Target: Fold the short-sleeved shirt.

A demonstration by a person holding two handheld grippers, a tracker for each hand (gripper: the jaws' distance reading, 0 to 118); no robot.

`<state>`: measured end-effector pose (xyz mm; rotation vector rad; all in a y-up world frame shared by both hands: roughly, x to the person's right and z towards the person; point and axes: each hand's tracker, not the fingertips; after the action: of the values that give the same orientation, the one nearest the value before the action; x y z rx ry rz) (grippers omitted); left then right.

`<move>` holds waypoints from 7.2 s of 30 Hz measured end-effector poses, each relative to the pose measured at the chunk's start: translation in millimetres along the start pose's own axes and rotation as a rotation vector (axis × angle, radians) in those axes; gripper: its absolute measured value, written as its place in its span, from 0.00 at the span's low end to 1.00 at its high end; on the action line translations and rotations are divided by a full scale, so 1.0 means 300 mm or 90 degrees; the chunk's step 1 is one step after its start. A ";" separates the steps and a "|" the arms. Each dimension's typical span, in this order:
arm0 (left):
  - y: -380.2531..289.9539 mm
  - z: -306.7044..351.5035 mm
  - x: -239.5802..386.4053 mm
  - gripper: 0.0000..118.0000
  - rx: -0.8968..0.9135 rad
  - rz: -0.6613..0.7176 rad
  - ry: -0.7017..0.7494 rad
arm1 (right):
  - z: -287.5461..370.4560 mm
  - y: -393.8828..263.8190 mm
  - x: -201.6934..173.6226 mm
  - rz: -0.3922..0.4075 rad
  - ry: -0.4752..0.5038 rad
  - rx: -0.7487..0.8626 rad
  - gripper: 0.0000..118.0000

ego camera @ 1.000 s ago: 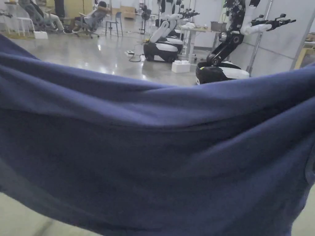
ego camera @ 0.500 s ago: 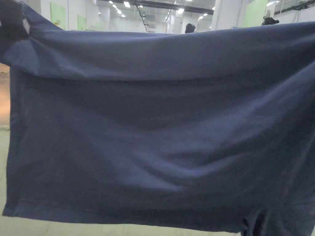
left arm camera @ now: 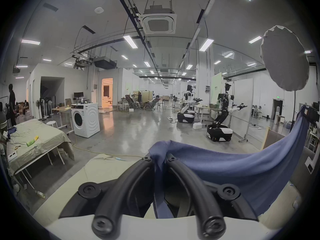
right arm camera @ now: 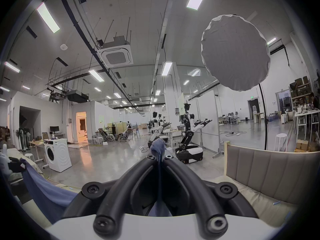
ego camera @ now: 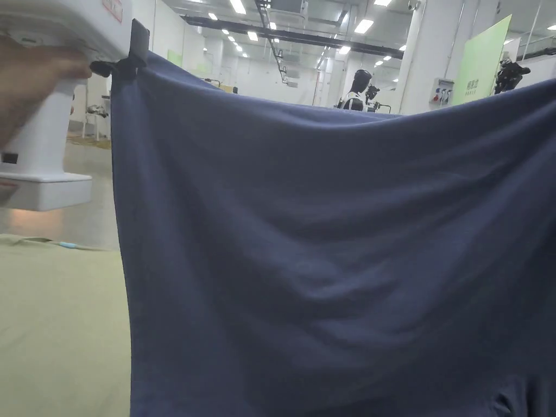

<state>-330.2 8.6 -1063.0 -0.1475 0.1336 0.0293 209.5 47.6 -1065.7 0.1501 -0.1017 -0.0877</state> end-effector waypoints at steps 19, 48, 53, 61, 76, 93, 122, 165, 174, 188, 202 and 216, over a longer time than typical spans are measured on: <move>-0.379 -0.182 -0.034 0.05 -0.097 0.030 -0.012 | -0.065 -0.520 0.062 -0.069 0.058 -0.168 0.04; -1.228 0.986 -0.259 0.04 -0.262 0.127 -0.034 | 1.263 -0.998 0.338 -0.037 0.049 -0.472 0.04; -1.262 1.173 -0.251 0.04 -0.284 0.098 -0.057 | 1.393 -1.003 0.394 -0.023 0.035 -0.507 0.04; -1.413 1.324 -0.235 0.04 -0.410 0.076 -0.062 | 1.491 -1.078 0.451 0.035 -0.004 -0.646 0.04; -1.480 1.326 -0.235 0.04 -0.518 -0.066 -0.028 | 1.532 -1.176 0.462 0.112 -0.021 -0.780 0.04; -1.414 1.541 -0.310 0.43 -0.388 0.169 -0.045 | 1.810 -0.940 0.395 -0.085 0.014 -0.565 0.74; -1.596 1.323 -0.267 0.04 -0.468 0.174 -0.049 | 1.717 -0.998 0.453 -0.070 -0.040 -0.598 0.88; -1.439 0.795 -0.226 0.38 -0.435 0.142 -0.052 | 1.071 -1.242 0.463 -0.031 -0.048 -0.610 0.61; -1.378 1.174 -0.192 0.00 -0.404 0.082 -0.094 | 1.505 -1.069 0.411 -0.061 0.023 -0.633 0.02; -1.534 0.910 -0.258 0.74 -0.446 0.176 -0.088 | 1.581 -1.037 0.381 -0.053 0.006 -0.607 0.02; -1.535 0.900 -0.163 0.09 -0.519 0.093 -0.101 | 1.439 -1.090 0.417 -0.089 -0.028 -0.567 0.96; -1.491 0.931 -0.140 0.08 -0.513 0.101 -0.092 | 1.237 -1.246 0.455 0.025 0.010 -0.713 0.10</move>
<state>-318.0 -392.9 -718.8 -0.9369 -0.0184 0.2518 275.3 -387.2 -745.3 -0.9691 -0.0280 -0.0935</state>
